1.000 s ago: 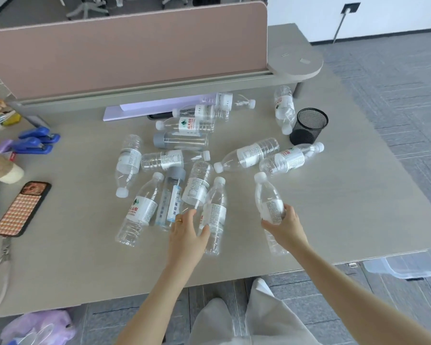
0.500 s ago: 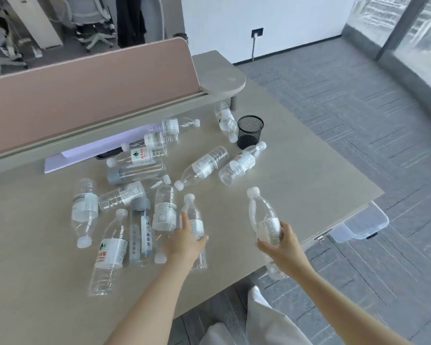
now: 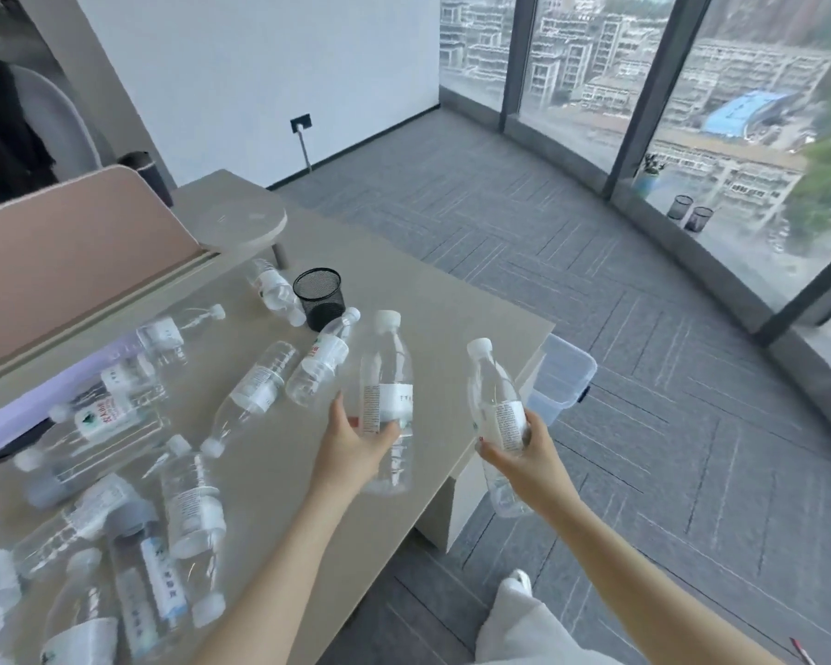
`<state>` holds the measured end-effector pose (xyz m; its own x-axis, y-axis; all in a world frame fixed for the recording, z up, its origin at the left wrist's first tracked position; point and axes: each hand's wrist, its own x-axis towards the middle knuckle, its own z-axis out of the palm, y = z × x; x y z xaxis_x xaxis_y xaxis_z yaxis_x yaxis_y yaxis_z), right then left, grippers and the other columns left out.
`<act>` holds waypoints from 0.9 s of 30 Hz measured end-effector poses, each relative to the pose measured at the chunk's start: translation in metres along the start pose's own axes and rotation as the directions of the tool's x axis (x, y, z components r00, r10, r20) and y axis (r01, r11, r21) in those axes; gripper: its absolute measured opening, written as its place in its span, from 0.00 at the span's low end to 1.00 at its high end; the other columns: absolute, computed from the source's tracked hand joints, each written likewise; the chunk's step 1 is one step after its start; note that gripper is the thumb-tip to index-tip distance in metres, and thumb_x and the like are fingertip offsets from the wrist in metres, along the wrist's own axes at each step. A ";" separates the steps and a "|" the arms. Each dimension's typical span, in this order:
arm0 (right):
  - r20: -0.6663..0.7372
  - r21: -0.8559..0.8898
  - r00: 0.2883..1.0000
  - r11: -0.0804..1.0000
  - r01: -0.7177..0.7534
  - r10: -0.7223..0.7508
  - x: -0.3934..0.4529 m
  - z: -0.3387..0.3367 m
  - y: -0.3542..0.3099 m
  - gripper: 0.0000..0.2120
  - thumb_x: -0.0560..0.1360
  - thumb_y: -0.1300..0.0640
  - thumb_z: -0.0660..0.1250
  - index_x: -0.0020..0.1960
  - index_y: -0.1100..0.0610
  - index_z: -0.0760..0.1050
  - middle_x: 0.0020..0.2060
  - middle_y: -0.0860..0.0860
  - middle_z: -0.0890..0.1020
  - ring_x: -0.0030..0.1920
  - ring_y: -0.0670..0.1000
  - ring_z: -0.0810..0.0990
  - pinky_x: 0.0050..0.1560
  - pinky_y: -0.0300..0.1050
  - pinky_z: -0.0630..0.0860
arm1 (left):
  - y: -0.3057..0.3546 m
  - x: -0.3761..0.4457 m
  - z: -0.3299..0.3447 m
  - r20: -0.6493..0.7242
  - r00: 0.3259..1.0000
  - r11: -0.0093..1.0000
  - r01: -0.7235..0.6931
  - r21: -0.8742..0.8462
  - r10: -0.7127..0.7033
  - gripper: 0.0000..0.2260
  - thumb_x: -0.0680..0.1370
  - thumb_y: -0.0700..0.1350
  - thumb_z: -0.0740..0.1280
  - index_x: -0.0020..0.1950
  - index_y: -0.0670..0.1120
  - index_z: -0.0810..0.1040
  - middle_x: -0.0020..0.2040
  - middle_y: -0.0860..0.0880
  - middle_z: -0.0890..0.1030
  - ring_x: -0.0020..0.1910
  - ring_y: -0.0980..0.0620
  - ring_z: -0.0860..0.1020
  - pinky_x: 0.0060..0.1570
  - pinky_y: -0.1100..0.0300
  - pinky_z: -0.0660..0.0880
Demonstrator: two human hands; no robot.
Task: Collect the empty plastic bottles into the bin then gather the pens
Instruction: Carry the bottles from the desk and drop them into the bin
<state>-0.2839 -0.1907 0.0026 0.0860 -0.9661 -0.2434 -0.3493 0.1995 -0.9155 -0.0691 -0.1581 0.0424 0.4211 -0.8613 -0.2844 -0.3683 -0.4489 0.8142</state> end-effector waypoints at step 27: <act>-0.302 0.091 0.953 0.996 0.001 0.026 0.175 -0.333 0.029 0.26 0.70 0.52 0.73 0.61 0.45 0.64 0.50 0.45 0.77 0.48 0.47 0.79 0.50 0.48 0.79 | 0.217 0.089 0.292 0.195 0.968 0.956 -0.102 -0.275 0.160 0.12 0.74 0.44 0.69 0.55 0.47 0.71 0.47 0.56 0.76 0.51 0.53 0.75 0.49 0.61 0.66</act>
<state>-0.5893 -0.4086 0.0399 -0.2090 -0.9649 -0.1592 -0.2631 0.2122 -0.9411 -0.3536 -0.4015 0.0461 0.1874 -0.9515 -0.2438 -0.1672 -0.2755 0.9467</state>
